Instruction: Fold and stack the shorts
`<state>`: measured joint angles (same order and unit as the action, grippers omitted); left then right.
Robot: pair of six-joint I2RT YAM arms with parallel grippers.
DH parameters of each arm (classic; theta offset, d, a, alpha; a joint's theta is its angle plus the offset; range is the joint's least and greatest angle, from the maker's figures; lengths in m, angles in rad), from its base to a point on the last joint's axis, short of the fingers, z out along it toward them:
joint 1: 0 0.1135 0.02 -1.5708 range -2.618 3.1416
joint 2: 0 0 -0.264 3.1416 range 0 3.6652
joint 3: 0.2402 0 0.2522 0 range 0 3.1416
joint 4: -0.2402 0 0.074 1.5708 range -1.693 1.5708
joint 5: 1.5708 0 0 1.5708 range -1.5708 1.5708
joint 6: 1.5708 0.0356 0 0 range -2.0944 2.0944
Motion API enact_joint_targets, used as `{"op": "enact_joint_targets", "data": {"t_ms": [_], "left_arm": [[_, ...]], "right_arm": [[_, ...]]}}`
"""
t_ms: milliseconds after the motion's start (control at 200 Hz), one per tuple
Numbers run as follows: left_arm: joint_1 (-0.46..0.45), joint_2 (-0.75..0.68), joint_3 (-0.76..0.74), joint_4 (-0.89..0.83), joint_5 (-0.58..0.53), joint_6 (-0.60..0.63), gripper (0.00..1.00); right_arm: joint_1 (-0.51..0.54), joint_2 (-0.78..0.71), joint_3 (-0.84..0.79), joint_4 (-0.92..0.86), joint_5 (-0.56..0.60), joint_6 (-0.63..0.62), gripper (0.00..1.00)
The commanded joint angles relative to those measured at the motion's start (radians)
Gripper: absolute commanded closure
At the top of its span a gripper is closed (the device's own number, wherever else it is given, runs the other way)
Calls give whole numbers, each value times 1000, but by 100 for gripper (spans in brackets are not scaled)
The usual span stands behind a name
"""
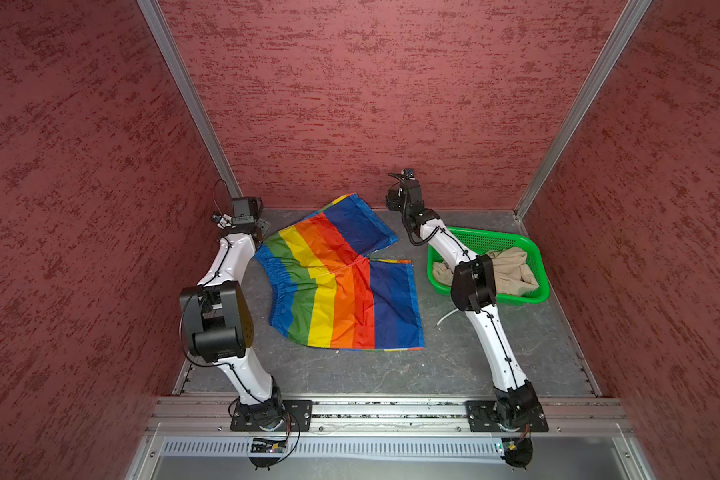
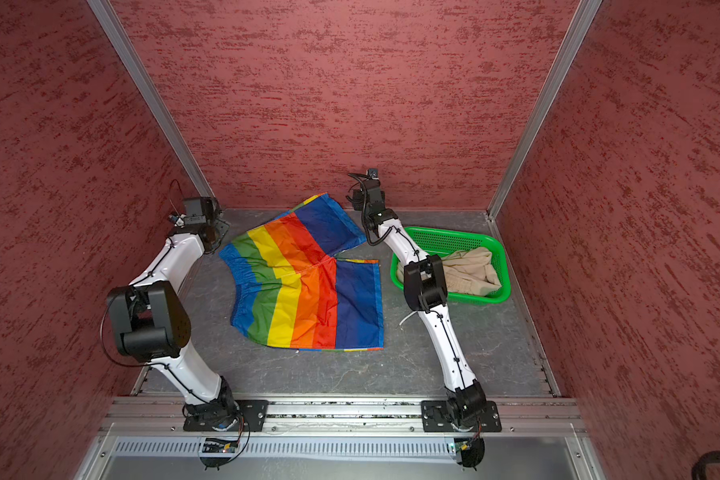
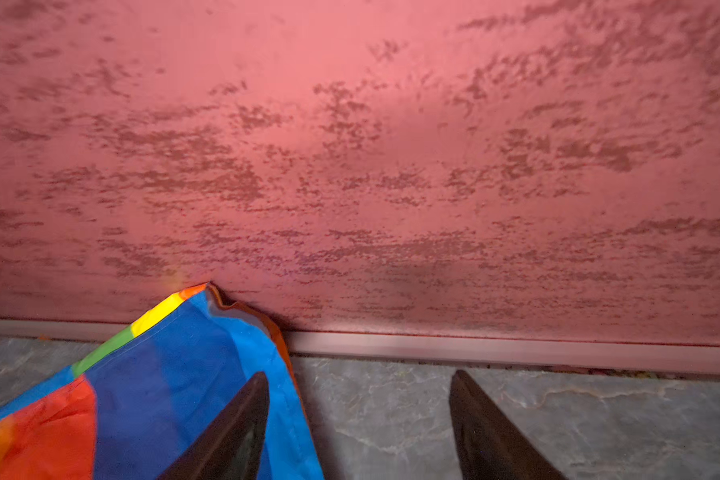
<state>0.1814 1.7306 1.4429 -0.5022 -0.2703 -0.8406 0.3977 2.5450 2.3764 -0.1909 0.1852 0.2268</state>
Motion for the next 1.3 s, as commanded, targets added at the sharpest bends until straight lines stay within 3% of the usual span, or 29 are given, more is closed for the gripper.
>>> {"op": "enact_joint_targets", "data": {"t_ms": [0, 195, 301, 481, 781, 862, 977, 1167, 1292], "left_arm": [[-20, -101, -47, -34, 3, 33, 17], [-144, -215, -208, -78, 45, 78, 19], [-210, -258, -308, -85, 24, 87, 27], [-219, -331, -428, -48, 123, 63, 29], [-223, -520, -519, -122, 88, 48, 17], [-216, -560, -544, -147, 90, 46, 17], [-214, -615, -585, -178, 86, 47, 17], [-202, -708, -644, -229, 77, 46, 20], [-188, -764, -686, -240, 89, 50, 21]], "right_arm": [[33, -123, -153, -34, -49, -26, 32], [68, -136, -249, -91, -26, -48, 32], [73, -85, -207, -160, -7, -52, 32], [73, 72, 29, -380, 3, -51, 32], [69, 92, -1, -443, -30, -10, 33], [68, 79, -34, -444, -44, -3, 43], [69, 23, -146, -400, -67, 16, 76], [65, -132, -448, -279, -30, 23, 100], [63, -283, -694, -190, 9, 8, 100]]}}
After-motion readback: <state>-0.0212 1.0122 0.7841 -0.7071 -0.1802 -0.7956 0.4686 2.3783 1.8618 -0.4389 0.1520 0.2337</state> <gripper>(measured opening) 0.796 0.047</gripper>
